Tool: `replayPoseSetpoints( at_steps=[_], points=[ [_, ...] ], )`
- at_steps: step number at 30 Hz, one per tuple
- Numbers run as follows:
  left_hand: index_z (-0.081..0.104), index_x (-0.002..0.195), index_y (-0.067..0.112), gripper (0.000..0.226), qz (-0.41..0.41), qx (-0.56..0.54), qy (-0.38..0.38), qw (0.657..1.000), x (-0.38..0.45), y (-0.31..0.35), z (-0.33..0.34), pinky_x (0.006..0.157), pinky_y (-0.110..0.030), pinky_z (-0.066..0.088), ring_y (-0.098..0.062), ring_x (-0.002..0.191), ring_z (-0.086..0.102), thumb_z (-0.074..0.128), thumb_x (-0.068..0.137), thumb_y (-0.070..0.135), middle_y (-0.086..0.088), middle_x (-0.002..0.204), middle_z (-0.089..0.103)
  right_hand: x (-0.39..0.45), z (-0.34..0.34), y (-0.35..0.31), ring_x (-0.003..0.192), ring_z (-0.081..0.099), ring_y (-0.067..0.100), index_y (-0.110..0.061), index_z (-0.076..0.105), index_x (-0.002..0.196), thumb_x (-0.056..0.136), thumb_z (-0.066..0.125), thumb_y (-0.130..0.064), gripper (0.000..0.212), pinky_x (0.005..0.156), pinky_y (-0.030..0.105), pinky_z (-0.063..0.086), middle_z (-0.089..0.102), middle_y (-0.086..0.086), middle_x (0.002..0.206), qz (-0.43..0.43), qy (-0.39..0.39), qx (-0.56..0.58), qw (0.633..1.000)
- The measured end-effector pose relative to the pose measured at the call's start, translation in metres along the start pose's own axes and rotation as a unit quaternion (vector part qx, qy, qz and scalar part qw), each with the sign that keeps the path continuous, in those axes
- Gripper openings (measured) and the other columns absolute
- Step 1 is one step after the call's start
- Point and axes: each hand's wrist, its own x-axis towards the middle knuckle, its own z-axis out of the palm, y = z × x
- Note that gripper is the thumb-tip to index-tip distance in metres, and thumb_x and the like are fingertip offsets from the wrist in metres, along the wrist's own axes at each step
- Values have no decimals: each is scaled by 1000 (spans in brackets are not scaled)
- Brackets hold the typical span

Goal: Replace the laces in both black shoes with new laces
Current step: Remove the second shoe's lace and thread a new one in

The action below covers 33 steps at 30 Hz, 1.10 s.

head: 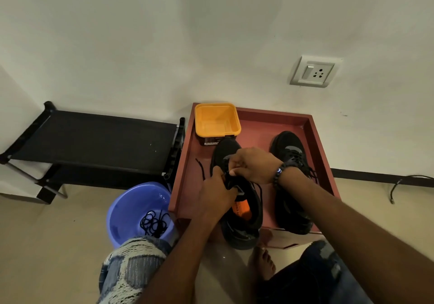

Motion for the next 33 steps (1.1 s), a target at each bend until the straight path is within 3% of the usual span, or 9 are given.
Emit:
replayPoseSetpoints(
  at_steps=[2, 5, 7, 11, 15, 20, 25, 29, 33],
  points=[
    [43, 117, 20, 37, 1, 3, 5, 1000, 2, -1, 0, 71, -31, 58, -16, 86, 64, 66, 89, 21, -2, 100, 61, -8, 2, 8, 90, 58, 7, -21, 67, 96, 98, 59, -31, 12, 85, 28, 48, 60, -15, 93, -10, 29, 153, 988],
    [41, 121, 20, 40, -6, 20, 12, 1000, 3, -2, -1, 63, -25, 53, -16, 84, 63, 65, 90, 21, -2, 101, 60, -26, 9, 19, 97, 61, 9, -16, 66, 96, 98, 60, -26, 12, 89, 28, 51, 66, 3, 103, 16, 56, 437, 898],
    [41, 117, 21, 37, -6, 13, 5, 1000, 3, -1, 0, 64, -28, 56, -17, 81, 64, 66, 89, 22, 0, 97, 59, -34, 18, 27, 103, 63, 16, -19, 65, 96, 98, 58, -22, 8, 91, 30, 50, 66, 10, 109, 61, 72, 497, 863],
    [43, 116, 21, 38, -2, 10, 8, 1000, 2, 1, 3, 71, -28, 55, -17, 88, 63, 69, 88, 23, 2, 99, 59, -35, 14, 33, 102, 57, 7, -24, 60, 120, 93, 67, -28, 28, 97, 27, 46, 59, -4, 115, 92, 106, 339, 930],
    [43, 114, 23, 36, 17, -11, 7, 1000, 0, 1, 3, 60, -21, 48, -14, 81, 64, 68, 88, 23, 2, 97, 62, -22, 2, 16, 110, 54, 8, -34, 60, 128, 91, 67, -39, 38, 94, 26, 43, 58, -9, 124, -23, 66, 114, 991],
    [45, 108, 25, 33, 51, -21, 17, 998, -3, 0, 2, 63, -34, 58, -15, 74, 65, 68, 86, 18, 1, 89, 64, -3, 0, -9, 99, 60, 15, -36, 67, 108, 95, 56, -44, 19, 85, 36, 52, 62, -9, 108, -30, 18, -165, 986],
    [43, 121, 32, 43, 38, -24, 23, 999, -2, 2, 1, 73, -40, 61, -18, 86, 68, 65, 88, 18, 0, 103, 65, -13, 2, 12, 88, 62, 9, -24, 71, 94, 94, 63, -31, 10, 80, 30, 51, 66, -12, 92, -24, 153, 150, 976],
    [41, 124, 24, 42, 40, -3, 24, 999, -3, 4, 1, 67, -21, 56, -14, 89, 64, 66, 91, 18, 3, 105, 60, -23, 24, 31, 94, 63, 4, -24, 70, 106, 94, 64, -33, 16, 91, 31, 51, 69, -11, 101, 22, 149, 247, 957],
    [39, 114, 23, 37, 21, 8, 24, 999, -3, 3, -1, 62, -28, 59, -15, 78, 65, 68, 90, 23, 1, 95, 59, -34, 35, 37, 112, 47, 3, -28, 46, 137, 83, 77, -38, 63, 95, 22, 42, 47, -16, 121, 77, 102, 262, 957]
  ],
)
